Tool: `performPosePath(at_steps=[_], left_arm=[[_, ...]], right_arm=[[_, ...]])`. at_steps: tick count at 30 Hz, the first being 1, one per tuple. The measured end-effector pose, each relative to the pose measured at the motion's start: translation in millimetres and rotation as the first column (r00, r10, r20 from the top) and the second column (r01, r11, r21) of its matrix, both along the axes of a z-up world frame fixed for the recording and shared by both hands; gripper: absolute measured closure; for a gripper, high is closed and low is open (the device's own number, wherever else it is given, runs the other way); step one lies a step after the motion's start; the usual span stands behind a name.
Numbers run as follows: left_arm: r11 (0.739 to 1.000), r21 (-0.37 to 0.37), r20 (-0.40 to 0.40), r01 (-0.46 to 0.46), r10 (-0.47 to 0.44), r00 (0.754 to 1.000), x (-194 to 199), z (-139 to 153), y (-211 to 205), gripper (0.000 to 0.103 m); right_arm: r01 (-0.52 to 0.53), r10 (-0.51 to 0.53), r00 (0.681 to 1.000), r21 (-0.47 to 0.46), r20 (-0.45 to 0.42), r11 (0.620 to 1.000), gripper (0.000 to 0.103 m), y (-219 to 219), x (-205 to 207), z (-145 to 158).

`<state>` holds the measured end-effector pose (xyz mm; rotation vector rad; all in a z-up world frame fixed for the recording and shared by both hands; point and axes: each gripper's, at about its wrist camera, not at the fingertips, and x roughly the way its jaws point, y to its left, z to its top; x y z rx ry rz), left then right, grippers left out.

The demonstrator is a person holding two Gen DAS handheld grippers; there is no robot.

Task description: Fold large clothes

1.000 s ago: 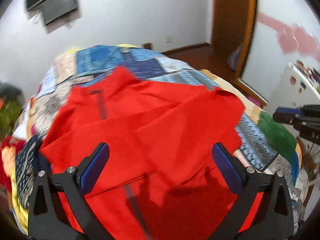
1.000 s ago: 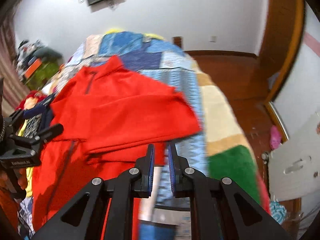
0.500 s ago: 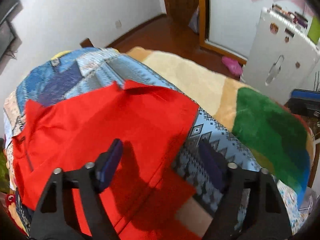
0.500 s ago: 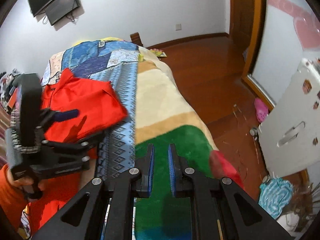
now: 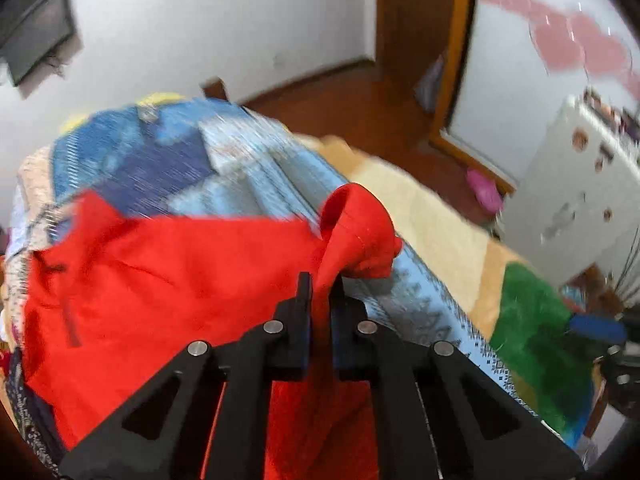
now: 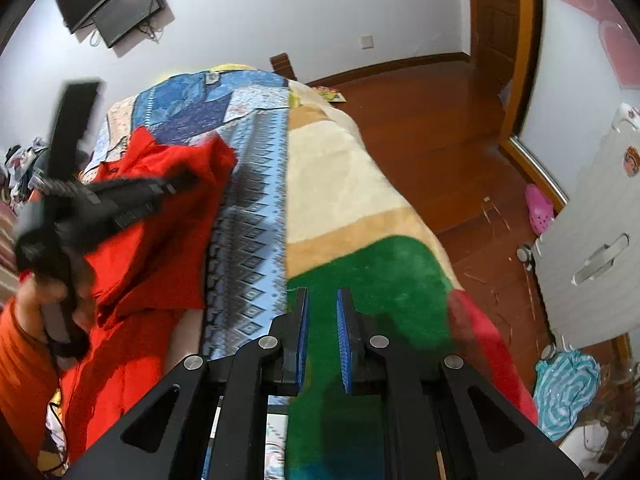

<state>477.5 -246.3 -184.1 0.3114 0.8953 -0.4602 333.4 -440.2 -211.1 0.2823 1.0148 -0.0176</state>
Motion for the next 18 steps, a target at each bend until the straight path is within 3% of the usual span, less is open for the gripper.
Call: performPosePath(at_steps=[6, 9, 12, 15, 18], left_arm=[[0.99, -0.106, 0.188, -0.095, 0.114, 0.976, -1.1, 97.0, 76.3, 0.097], [0.982, -0.125, 0.294, -0.143, 0.174, 0.94, -5.2, 141.6, 120.3, 0.097], [0.968, -0.162, 0.393, -0.192, 0.241, 0.887, -14.0, 179.2, 171.4, 0.097], [0.954, -0.188, 0.435, -0.232, 0.293, 0.852, -21.7, 192.4, 214.0, 0.097], [0.939, -0.208, 0.418, -0.272, 0.337, 0.844, -26.2, 180.3, 260.9, 0.097]], right_arm=[[-0.045, 0.045, 0.999, 0.01, 0.029, 0.999, 0.093, 28.4, 15.9, 16.3], [-0.077, 0.077, 0.996, -0.002, 0.049, 0.997, 0.094, 49.7, 25.8, 26.2], [-0.11, 0.112, 0.991, -0.022, 0.07, 0.994, 0.093, 73.8, 35.9, 35.7], [-0.144, 0.148, 0.986, -0.046, 0.081, 0.988, 0.093, 98.8, 47.0, 42.5], [-0.177, 0.183, 0.979, -0.078, 0.086, 0.981, 0.093, 124.7, 59.8, 44.1]])
